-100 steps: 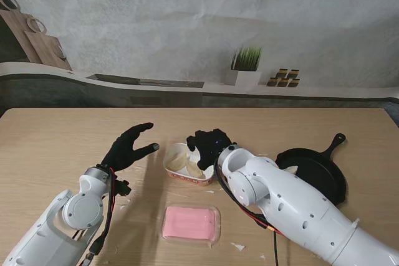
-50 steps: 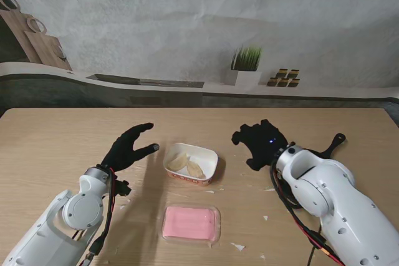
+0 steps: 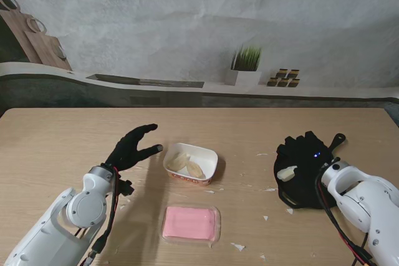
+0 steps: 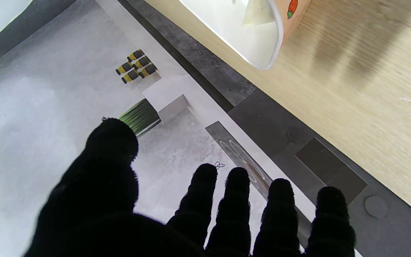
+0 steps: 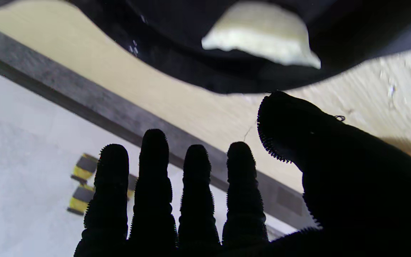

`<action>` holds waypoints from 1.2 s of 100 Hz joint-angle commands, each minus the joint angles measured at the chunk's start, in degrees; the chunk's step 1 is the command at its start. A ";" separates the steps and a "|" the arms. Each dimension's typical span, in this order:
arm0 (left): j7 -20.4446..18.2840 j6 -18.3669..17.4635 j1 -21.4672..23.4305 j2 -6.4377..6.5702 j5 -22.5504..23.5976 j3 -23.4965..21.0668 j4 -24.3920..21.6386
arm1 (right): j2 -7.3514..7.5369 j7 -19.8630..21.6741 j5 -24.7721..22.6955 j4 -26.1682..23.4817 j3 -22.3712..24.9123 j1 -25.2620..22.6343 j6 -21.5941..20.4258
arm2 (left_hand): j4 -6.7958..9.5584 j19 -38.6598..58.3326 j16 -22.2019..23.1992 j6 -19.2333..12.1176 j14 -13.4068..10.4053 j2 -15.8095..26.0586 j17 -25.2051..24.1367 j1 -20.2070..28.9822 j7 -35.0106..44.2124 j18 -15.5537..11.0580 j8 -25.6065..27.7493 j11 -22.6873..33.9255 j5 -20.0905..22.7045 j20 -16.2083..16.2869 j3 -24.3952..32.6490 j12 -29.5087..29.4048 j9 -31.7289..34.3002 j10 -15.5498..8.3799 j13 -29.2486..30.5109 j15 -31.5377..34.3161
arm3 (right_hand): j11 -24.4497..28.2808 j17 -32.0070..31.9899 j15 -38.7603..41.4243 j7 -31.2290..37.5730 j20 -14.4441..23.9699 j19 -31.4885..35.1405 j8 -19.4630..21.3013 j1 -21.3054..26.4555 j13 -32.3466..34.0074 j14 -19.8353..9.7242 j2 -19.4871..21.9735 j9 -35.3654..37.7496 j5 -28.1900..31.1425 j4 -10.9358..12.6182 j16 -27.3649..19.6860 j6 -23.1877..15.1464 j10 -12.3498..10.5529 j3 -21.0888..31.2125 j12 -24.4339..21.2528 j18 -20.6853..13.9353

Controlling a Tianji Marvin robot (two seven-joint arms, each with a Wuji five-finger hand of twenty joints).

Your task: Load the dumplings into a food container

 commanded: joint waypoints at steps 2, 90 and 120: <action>-0.91 0.47 -0.03 -0.22 -0.08 0.14 -0.08 | 0.27 1.42 0.19 1.61 0.07 -1.17 0.19 | 1.29 -1.82 0.55 -0.69 0.11 2.00 -0.29 0.67 -0.45 0.69 -0.60 -0.38 0.23 0.51 -1.17 0.42 -0.06 0.15 0.40 0.58 | 0.13 -1.31 -0.33 0.14 -0.98 -1.27 1.06 1.45 -2.59 -0.99 -0.27 -2.03 -0.34 3.13 0.14 -1.68 -1.17 2.64 0.22 -0.35; -0.84 0.85 -0.03 -0.24 0.01 0.31 -0.02 | 1.21 3.11 0.00 9.35 -7.52 3.76 2.19 | 1.26 -1.99 0.57 -0.56 0.07 1.99 -0.68 0.52 -0.47 0.70 -0.62 -0.41 0.13 0.41 -1.08 0.44 -0.12 0.14 0.43 0.44 | 2.94 1.11 3.10 1.24 0.94 0.79 2.00 -0.84 -0.36 -1.93 -1.38 -1.51 -2.32 1.83 1.66 -0.04 -2.67 0.42 0.71 -1.73; -0.80 0.76 -0.04 -0.25 -0.05 0.29 0.02 | 1.59 4.11 -1.15 10.74 -9.50 4.90 2.62 | 1.27 -2.02 0.60 -0.55 0.18 2.12 -0.79 0.50 -0.48 0.77 -0.62 -0.41 0.22 0.39 -1.14 0.44 -0.05 0.07 0.53 0.41 | 7.75 4.02 11.35 5.58 2.33 6.21 4.95 -0.57 6.58 -0.11 -2.09 6.10 3.13 1.45 5.29 -1.33 -2.87 1.73 3.06 -0.63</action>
